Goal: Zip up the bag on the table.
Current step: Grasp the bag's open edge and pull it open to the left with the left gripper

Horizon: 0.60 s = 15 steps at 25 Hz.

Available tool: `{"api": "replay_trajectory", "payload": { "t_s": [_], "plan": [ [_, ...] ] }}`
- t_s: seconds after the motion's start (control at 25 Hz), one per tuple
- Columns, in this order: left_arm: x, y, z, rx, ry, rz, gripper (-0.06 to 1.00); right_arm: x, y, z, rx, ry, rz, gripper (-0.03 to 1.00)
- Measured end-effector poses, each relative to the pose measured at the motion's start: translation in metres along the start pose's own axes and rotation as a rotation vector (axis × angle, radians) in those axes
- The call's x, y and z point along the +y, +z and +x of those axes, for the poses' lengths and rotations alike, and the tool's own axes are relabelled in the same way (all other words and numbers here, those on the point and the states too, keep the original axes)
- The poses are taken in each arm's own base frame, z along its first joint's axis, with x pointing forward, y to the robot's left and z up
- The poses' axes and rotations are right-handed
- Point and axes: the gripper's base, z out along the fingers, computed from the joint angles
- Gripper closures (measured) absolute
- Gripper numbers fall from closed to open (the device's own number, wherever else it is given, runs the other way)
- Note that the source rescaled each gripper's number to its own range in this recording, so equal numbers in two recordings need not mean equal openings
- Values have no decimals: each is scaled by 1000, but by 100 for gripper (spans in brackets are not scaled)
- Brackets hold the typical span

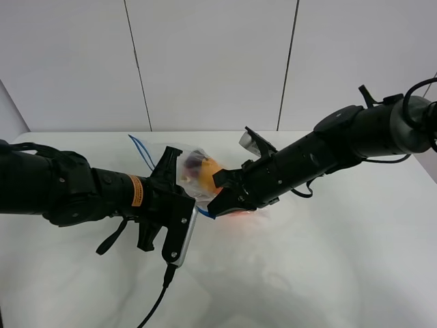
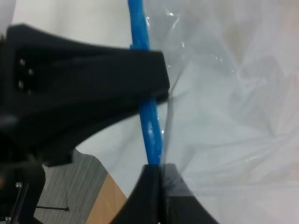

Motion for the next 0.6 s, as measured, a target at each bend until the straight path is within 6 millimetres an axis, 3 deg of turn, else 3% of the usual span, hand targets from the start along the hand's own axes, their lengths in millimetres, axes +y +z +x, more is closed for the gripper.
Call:
{"api": "replay_trajectory", "payload": {
  "t_s": [0.24,0.6],
  "plan": [
    [2,-1,12,27,-20,-10,94,0,0,0,-2,3,-2,97],
    [6,-6,50,115,-24,-26,94,0,0,0,-4,5,-3,97]
  ]
}}
